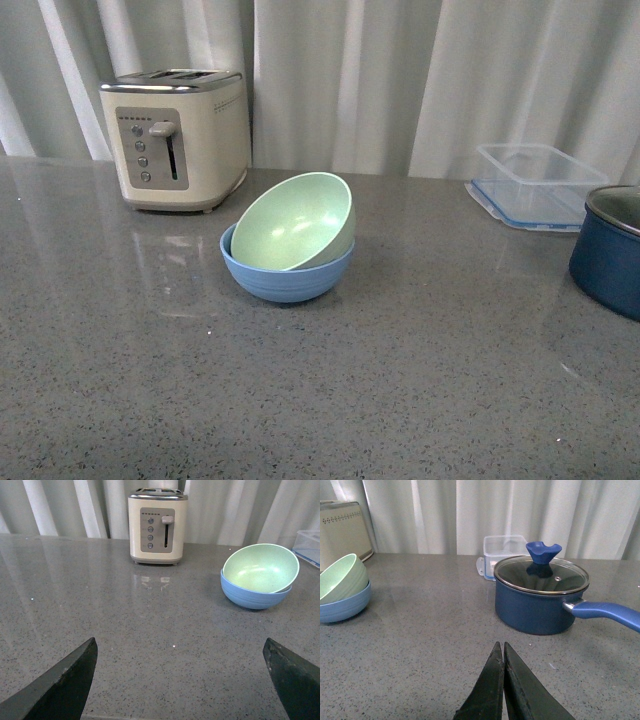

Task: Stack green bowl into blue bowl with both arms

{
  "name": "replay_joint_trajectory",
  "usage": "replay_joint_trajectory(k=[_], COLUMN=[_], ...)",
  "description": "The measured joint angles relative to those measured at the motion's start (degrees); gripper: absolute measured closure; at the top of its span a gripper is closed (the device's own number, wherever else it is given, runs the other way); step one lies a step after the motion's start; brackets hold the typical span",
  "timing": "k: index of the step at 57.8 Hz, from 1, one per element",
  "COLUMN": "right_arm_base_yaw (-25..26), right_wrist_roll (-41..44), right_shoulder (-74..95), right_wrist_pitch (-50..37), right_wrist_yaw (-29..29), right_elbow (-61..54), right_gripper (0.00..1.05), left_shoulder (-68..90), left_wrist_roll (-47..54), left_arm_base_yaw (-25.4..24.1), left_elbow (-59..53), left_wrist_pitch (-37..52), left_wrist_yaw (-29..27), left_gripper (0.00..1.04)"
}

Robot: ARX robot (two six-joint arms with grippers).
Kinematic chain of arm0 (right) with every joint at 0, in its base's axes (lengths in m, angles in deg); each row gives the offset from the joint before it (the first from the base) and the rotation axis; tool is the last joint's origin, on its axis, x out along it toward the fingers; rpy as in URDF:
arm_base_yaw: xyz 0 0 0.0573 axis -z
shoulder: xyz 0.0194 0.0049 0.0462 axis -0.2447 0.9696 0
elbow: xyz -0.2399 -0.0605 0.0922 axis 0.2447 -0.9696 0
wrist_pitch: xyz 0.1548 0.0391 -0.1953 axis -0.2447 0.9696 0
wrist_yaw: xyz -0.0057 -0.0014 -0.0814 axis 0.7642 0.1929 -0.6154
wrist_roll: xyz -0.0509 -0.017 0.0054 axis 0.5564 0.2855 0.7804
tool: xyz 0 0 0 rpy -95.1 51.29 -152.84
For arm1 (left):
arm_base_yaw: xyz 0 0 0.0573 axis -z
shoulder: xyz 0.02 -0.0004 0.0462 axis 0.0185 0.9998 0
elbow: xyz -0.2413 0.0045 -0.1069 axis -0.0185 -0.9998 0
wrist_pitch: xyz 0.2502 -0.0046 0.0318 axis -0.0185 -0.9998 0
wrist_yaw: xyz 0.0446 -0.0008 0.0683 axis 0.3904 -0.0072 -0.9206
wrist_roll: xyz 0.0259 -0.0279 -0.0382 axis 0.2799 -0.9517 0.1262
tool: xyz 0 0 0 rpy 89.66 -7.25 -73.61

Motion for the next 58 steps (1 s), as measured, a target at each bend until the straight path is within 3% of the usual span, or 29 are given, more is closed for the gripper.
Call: replay_joint_trajectory(k=[6, 10, 17, 29, 44, 58], right_arm_base_yaw=[0.00, 0.00, 0.00, 0.00, 0.00, 0.00], right_wrist_roll=[0.00, 0.02, 0.07, 0.04, 0.04, 0.02], right_shoulder=[-2.47, -9.27, -10.78, -10.78, -10.78, -10.78], right_wrist_pitch=[2.14, 10.82, 11.17, 11.26, 11.26, 11.26], right_wrist_yaw=[0.00, 0.07, 0.04, 0.07, 0.07, 0.07], right_elbow=[0.02, 0.04, 0.04, 0.04, 0.04, 0.04], right_gripper=[1.04, 1.04, 1.03, 0.57, 0.10, 0.10], left_shoulder=[0.00, 0.00, -0.02, 0.00, 0.00, 0.00], left_wrist_roll=[0.00, 0.00, 0.00, -0.02, 0.00, 0.00], left_arm_base_yaw=[0.00, 0.00, 0.00, 0.00, 0.00, 0.00], left_elbow=[0.00, 0.00, 0.00, 0.00, 0.00, 0.00], left_wrist_pitch=[0.00, 0.00, 0.00, 0.00, 0.00, 0.00], left_wrist_yaw=[-0.02, -0.04, 0.00, 0.00, -0.02, -0.02], left_gripper=[0.07, 0.07, 0.07, 0.07, 0.07, 0.07])
